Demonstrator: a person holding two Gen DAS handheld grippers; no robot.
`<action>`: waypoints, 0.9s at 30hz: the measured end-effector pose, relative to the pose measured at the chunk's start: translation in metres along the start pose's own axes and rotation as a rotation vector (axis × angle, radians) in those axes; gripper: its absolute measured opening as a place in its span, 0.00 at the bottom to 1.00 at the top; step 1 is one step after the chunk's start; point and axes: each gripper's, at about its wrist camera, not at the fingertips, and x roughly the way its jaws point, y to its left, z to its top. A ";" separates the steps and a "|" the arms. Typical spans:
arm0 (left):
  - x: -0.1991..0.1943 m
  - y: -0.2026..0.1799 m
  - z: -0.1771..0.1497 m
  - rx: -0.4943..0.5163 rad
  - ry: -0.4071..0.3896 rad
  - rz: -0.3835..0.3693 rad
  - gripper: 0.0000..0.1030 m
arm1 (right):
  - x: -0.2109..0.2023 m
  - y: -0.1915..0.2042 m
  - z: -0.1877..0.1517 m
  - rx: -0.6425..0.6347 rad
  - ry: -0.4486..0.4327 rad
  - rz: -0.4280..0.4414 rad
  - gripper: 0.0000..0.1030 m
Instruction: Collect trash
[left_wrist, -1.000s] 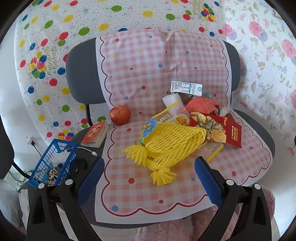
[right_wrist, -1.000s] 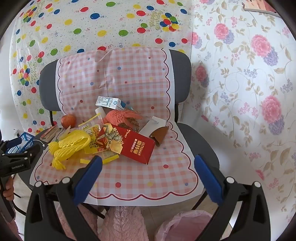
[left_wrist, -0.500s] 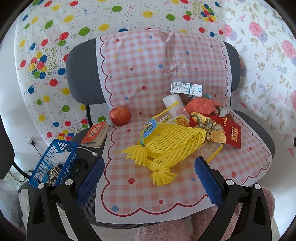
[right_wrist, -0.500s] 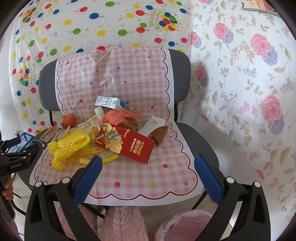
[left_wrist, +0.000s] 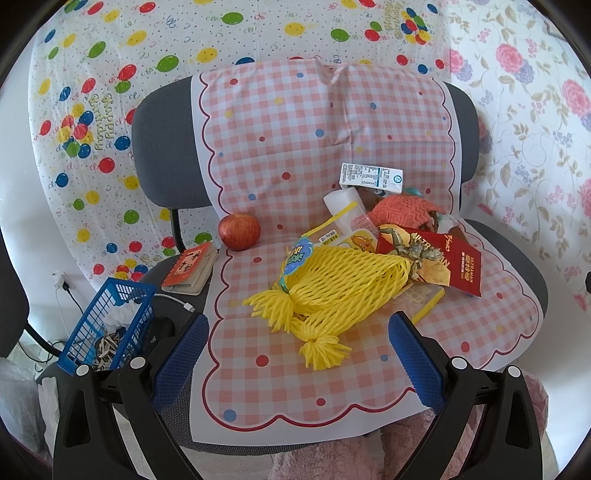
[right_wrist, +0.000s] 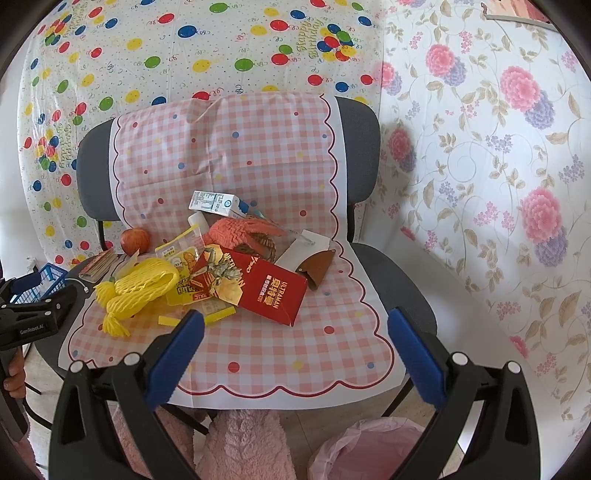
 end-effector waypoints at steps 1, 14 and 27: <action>0.000 0.000 0.000 0.000 0.001 0.000 0.93 | 0.000 0.001 0.001 0.000 0.000 -0.001 0.94; 0.023 0.003 0.001 0.008 0.049 0.017 0.94 | 0.022 0.003 -0.001 -0.017 0.025 0.007 0.94; 0.085 -0.022 -0.015 0.129 0.120 -0.045 0.94 | 0.079 0.009 0.003 -0.050 0.049 0.039 0.94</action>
